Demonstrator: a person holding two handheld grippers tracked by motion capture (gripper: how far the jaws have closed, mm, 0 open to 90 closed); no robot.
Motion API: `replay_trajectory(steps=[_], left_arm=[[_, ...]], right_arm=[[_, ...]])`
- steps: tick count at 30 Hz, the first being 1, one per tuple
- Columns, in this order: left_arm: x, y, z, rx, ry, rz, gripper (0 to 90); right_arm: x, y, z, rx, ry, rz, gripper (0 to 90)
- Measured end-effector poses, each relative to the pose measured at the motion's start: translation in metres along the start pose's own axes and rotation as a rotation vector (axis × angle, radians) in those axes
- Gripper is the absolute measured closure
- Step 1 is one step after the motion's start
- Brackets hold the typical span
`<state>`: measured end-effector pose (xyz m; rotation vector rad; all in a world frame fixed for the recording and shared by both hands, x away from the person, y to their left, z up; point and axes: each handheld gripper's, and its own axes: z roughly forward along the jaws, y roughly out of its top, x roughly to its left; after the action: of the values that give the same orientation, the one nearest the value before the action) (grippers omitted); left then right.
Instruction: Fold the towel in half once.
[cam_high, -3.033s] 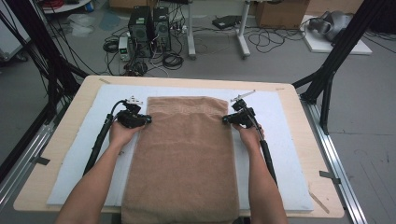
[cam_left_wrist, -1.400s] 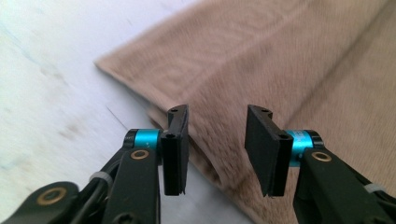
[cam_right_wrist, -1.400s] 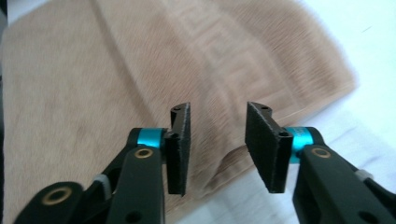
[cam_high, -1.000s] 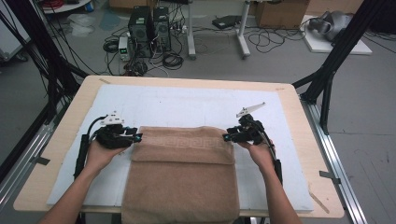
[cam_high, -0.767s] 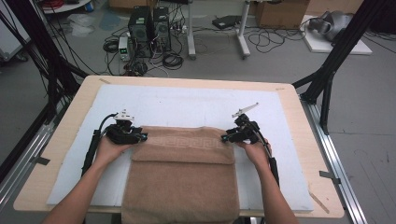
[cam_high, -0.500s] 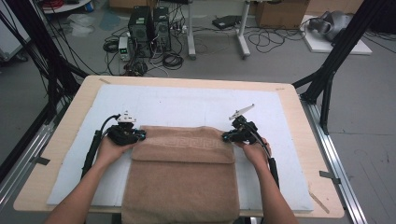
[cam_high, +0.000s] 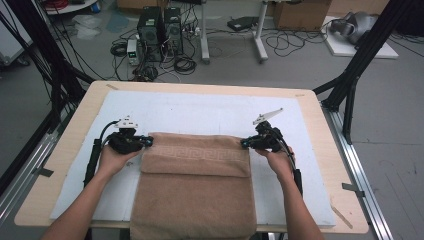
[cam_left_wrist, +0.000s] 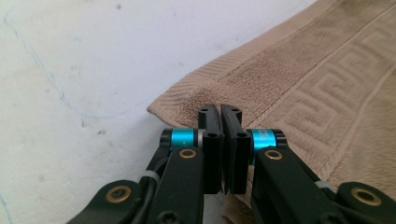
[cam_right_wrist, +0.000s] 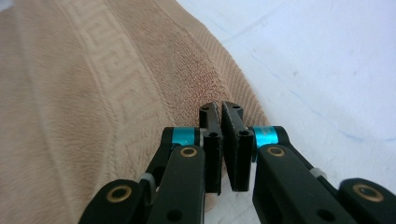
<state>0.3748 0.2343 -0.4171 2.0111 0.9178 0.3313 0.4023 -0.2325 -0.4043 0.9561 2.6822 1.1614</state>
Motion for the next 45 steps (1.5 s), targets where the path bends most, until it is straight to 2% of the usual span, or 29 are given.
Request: replay_trajectory(steps=[6,13,20,25,29,33,36,38,40,42,45], left_arm=[[-0.006,0.002,-0.017,-0.025,-0.006,0.028,87.0],[-0.02,0.0,-0.03,-0.018,-0.019,0.085,87.0],[-0.04,-0.018,-0.045,0.0,-0.056,0.122,86.9],[-0.051,-0.038,-0.055,0.012,-0.075,0.118,86.9],[-0.054,-0.055,-0.056,0.035,-0.096,0.096,86.8],[-0.055,-0.066,-0.049,0.068,-0.109,0.092,86.6],[-0.055,-0.066,-0.046,0.073,-0.105,0.09,86.1],[-0.054,-0.064,-0.046,0.067,-0.095,0.076,81.0],[-0.051,-0.06,-0.048,0.058,-0.097,0.063,73.3],[-0.05,-0.055,-0.051,0.036,-0.091,0.055,67.0],[-0.045,-0.043,-0.053,0.024,-0.071,0.067,64.3]], right_arm=[[0.013,0.005,-0.017,-0.014,0.031,-0.039,86.8],[0.025,0.002,-0.027,-0.018,0.062,-0.061,86.6],[0.045,-0.011,-0.031,0.016,0.088,-0.103,86.5],[0.061,-0.025,-0.027,0.053,0.132,-0.129,86.4],[0.065,-0.037,-0.02,0.093,0.155,-0.115,86.4],[0.066,-0.05,-0.012,0.114,0.169,-0.09,86.4],[0.065,-0.054,-0.007,0.132,0.162,-0.083,86.0],[0.065,-0.053,-0.007,0.131,0.164,-0.078,84.0],[0.066,-0.049,-0.009,0.116,0.15,-0.097,79.2],[0.066,-0.043,-0.014,0.093,0.143,-0.09,72.7],[0.062,-0.034,-0.021,0.063,0.104,-0.109,64.4]])
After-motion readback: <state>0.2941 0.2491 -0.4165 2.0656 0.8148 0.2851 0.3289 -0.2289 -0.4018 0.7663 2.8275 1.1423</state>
